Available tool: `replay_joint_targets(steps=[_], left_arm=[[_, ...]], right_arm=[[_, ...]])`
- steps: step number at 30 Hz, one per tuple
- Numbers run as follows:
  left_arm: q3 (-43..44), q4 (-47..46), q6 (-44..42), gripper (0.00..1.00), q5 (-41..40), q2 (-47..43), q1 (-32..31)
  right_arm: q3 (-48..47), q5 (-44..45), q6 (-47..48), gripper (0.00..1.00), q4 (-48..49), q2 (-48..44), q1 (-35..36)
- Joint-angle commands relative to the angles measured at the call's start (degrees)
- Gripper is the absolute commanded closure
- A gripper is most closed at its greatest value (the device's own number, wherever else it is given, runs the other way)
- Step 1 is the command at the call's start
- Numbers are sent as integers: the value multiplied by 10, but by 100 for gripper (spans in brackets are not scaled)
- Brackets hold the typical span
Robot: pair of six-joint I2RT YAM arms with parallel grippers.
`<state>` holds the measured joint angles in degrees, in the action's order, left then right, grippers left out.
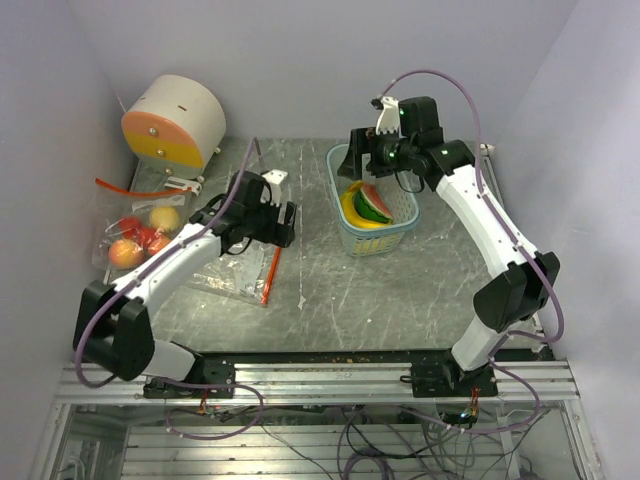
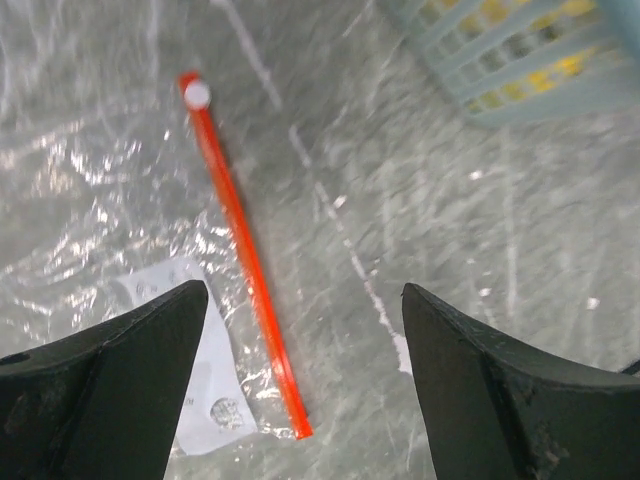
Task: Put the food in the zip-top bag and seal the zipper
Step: Pick up the zipper food storage bag at the center of the board.
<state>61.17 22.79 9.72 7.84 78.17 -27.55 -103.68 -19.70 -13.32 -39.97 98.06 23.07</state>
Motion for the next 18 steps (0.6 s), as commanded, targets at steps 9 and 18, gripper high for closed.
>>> replay_joint_targets(steps=[9, 18], left_arm=[[-21, -4, 115, 9, -199, 136, -42], [-46, -42, 129, 15, -240, 196, -57]], right_arm=[[50, 7, -13, 15, 12, -51, -20], [57, 5, -1, 15, -6, -67, -38]])
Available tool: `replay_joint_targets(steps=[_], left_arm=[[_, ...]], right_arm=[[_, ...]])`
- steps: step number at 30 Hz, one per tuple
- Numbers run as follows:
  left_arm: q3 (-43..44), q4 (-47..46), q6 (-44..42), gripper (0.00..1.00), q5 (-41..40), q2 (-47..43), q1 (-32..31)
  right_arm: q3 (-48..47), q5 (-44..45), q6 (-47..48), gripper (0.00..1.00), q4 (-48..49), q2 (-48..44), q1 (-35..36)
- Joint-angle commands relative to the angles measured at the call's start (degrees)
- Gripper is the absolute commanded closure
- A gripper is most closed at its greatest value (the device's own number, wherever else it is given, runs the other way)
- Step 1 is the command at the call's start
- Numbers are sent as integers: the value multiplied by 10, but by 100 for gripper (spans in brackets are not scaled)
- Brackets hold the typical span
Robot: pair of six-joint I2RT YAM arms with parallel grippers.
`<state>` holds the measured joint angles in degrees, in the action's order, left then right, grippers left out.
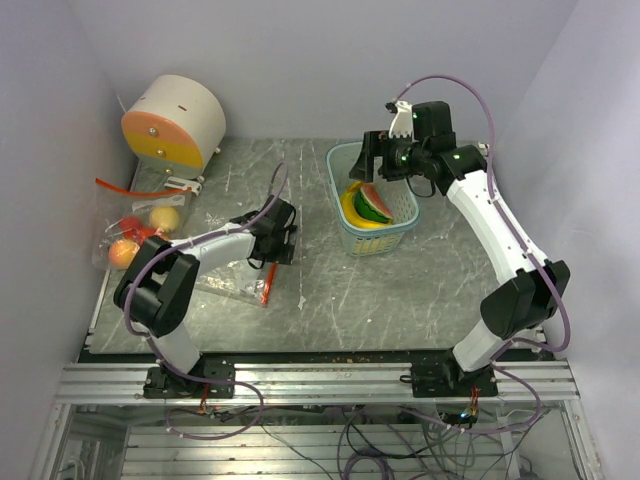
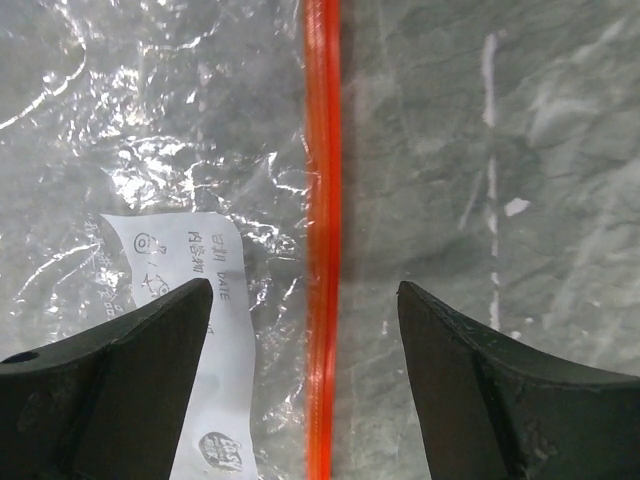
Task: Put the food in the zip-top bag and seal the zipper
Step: Pick up the zipper food storage bag at the center of the board.
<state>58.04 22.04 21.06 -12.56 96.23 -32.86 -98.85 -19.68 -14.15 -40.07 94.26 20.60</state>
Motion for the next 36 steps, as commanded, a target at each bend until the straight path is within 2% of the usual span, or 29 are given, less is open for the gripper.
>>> replay_joint_targets(steps=[1, 5, 9, 11, 12, 13, 14, 20, 25, 29, 36], left_arm=[[-18, -36, 18, 16, -37, 21, -4], [-39, -56, 20, 22, -43, 27, -4], [-60, -74, 9, 41, -22, 35, -4], [-67, -81, 5, 56, -8, 36, -4], [-69, -82, 4, 68, -4, 34, -4], [-69, -81, 3, 85, -5, 30, -4], [-68, -78, 2, 92, -8, 24, -4], [-25, -20, 1, 93, -12, -61, 1], [40, 11, 37, 93, 37, -164, 15], [81, -15, 57, 93, 86, -219, 35], [97, -104, 117, 93, 190, -260, 71]], right_arm=[[13, 4, 9, 16, -5, -32, -16], [28, -1, 11, 16, -4, -49, -28], [48, -9, 7, 17, 8, -61, -37], [54, -11, 4, 17, 13, -64, -38], [55, -12, 3, 17, 15, -65, -38], [54, -13, 2, 18, 14, -66, -40], [53, -12, 2, 18, 14, -67, -40], [42, -25, 12, 23, 3, -67, -39], [19, -67, 13, 28, 5, -54, -2], [-9, -92, -4, 25, 29, -25, 54], [7, -160, -88, 24, 173, 19, 63]])
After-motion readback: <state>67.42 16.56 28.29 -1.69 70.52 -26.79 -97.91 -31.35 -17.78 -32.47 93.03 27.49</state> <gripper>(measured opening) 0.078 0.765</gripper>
